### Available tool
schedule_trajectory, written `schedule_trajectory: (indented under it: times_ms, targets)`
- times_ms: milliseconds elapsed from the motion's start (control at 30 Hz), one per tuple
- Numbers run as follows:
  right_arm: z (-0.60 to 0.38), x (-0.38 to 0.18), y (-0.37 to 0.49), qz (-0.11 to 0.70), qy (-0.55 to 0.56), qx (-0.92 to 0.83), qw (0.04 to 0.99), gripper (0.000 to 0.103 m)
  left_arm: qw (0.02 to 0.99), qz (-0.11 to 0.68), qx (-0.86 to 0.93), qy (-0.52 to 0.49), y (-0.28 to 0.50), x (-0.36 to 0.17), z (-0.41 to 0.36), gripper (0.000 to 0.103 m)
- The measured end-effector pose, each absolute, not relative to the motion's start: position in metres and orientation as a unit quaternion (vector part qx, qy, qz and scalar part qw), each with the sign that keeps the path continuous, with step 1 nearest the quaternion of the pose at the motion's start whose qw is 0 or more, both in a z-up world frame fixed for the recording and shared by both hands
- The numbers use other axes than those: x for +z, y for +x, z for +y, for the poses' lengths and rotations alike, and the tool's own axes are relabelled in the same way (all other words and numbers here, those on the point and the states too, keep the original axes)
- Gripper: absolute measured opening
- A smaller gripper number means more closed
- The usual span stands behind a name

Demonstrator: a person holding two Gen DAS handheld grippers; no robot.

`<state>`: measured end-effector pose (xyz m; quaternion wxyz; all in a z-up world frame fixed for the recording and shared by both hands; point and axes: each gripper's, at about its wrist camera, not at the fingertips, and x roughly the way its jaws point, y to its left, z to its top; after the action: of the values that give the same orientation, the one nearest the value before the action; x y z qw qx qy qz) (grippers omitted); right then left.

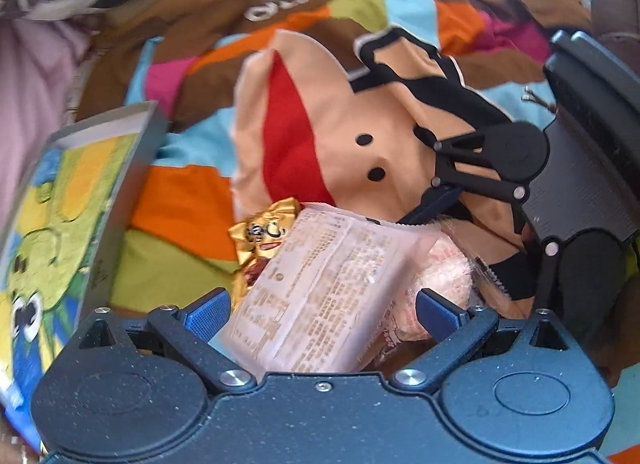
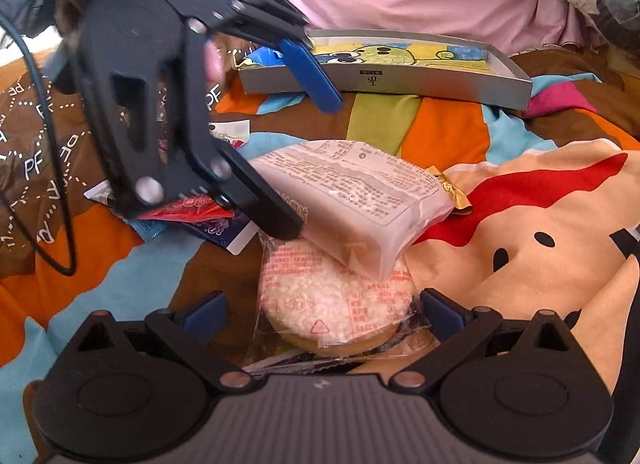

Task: Organize snacks
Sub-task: 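Grasp the white wrapped bread packet with the left tool while the right tool approaches the pink biscuit, then grasp the round pink-wrapped biscuit with the right tool while the left tool lifts the bread packet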

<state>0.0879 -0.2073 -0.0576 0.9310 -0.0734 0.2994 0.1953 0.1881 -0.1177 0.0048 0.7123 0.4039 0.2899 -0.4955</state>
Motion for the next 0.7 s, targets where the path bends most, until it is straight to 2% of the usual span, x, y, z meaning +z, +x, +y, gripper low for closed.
schedule_trajectory:
  times_ms: [267, 467, 633, 700]
  targets:
    - [-0.208, -0.059, 0.088, 0.299, -0.068, 0.197, 0.931, 0.103, 0.679, 0.342, -0.522, 0.387, 0.225, -0.010, -0.138, 0.099]
    - [-0.212, -0.061, 0.091, 0.307, -0.057, 0.200, 0.929, 0.103, 0.680, 0.400, -0.523, 0.324, 0.246, -0.024, -0.136, 0.102]
    - [-0.210, -0.061, 0.091, 0.304, -0.061, 0.197, 0.930, 0.103, 0.710, 0.428, -0.498, 0.252, 0.252, -0.027, -0.117, 0.093]
    - [-0.210, -0.061, 0.091, 0.303, -0.063, 0.196, 0.930, 0.103, 0.722, 0.439, -0.487, 0.222, 0.253, -0.026, -0.109, 0.084]
